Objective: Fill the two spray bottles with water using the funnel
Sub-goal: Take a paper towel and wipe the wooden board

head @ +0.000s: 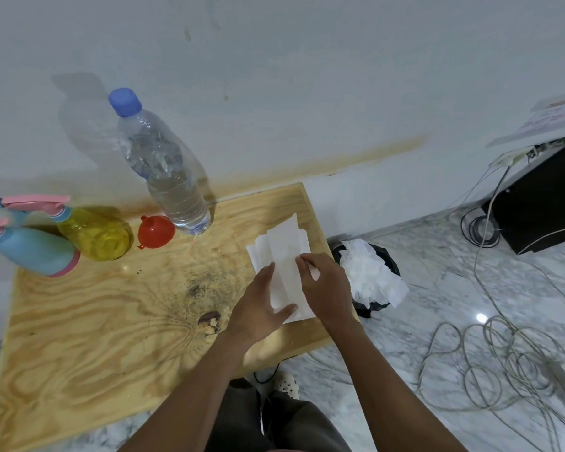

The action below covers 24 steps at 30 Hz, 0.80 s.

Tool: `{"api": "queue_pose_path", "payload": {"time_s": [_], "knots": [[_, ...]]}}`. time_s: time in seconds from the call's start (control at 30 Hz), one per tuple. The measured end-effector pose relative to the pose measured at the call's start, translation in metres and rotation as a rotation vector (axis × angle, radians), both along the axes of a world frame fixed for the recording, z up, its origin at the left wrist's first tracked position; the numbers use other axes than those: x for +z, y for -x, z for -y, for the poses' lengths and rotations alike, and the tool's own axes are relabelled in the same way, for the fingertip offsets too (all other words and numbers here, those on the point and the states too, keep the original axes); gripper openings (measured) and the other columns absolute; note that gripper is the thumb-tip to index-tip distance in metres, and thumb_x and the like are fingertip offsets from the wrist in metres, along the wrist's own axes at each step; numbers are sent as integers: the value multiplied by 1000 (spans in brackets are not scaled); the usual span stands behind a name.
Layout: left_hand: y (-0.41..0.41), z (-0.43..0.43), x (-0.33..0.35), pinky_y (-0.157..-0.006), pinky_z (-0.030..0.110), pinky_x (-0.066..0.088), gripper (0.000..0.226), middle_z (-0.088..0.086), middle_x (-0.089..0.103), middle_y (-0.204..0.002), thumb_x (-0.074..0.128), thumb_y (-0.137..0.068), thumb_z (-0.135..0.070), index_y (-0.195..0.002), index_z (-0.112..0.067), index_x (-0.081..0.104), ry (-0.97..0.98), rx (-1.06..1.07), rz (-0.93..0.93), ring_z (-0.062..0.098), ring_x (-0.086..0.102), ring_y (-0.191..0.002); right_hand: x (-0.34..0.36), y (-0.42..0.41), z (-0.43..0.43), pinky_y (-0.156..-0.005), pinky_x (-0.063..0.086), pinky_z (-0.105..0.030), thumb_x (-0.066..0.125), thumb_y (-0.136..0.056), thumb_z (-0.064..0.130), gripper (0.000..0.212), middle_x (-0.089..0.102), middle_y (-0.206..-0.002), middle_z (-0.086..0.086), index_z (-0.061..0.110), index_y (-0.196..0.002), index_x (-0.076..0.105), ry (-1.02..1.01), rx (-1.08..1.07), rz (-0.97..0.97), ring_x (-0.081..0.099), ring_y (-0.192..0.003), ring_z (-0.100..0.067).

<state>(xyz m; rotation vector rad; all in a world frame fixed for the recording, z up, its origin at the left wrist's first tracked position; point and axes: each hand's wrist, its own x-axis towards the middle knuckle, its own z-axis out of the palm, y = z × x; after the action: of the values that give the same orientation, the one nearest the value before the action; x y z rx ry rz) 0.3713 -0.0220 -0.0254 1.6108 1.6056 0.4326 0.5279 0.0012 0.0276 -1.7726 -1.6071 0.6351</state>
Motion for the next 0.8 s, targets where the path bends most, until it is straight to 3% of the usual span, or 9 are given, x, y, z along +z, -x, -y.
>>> {"api": "queue_pose_path", "payload": {"time_s": [0.13,0.27,0.4,0.5,0.6,0.7,0.8], "knots": [[2,-1,-1,-120,36,27,99,-7,16,-165,69,-83,-56,-158,-21,14,25,-41,-67,12,19,-150,22,4,-5,-79,37,-1,61,-96,25,17,71,-101,10,15,-105,72,-40,52,-83,56,-89,5],[2,-3,0,-116,33,31,81,-10,2,-166,61,-90,-53,-155,-21,26,72,-129,-220,13,13,-151,46,6,-11,-80,39,-1,60,-97,26,16,66,-95,21,17,-106,70,-13,86,-206,57,-91,14],[-1,-2,0,-115,33,34,76,-8,-1,-166,62,-90,-47,-154,-21,29,53,-154,-284,15,14,-151,71,5,-16,-81,45,-7,59,-98,25,11,69,-94,17,21,-103,69,13,124,-354,63,-92,4],[0,0,-1,-114,34,33,75,-6,-2,-166,61,-91,-46,-155,-21,28,36,-165,-294,17,13,-152,83,6,-20,-72,48,-13,59,-98,25,12,71,-90,11,19,-103,69,30,138,-428,65,-83,-1],[0,1,0,-115,34,33,76,-6,-3,-166,62,-91,-44,-155,-22,27,37,-166,-291,18,12,-152,92,8,-22,-67,50,-19,59,-98,25,10,71,-86,12,22,-100,68,35,160,-448,65,-76,-4],[1,1,-1,-116,35,32,76,-6,-6,-166,61,-91,-45,-155,-23,27,50,-166,-303,18,11,-153,103,10,-22,-75,51,-16,59,-98,22,12,71,-86,14,31,-93,66,-10,177,-460,67,-82,-2],[1,2,-2,-116,36,33,76,-6,-8,-166,60,-91,-46,-155,-24,26,67,-167,-319,19,11,-153,115,12,-23,-72,49,-12,59,-98,20,16,71,-85,13,33,-92,65,-33,214,-439,65,-80,0]]}}
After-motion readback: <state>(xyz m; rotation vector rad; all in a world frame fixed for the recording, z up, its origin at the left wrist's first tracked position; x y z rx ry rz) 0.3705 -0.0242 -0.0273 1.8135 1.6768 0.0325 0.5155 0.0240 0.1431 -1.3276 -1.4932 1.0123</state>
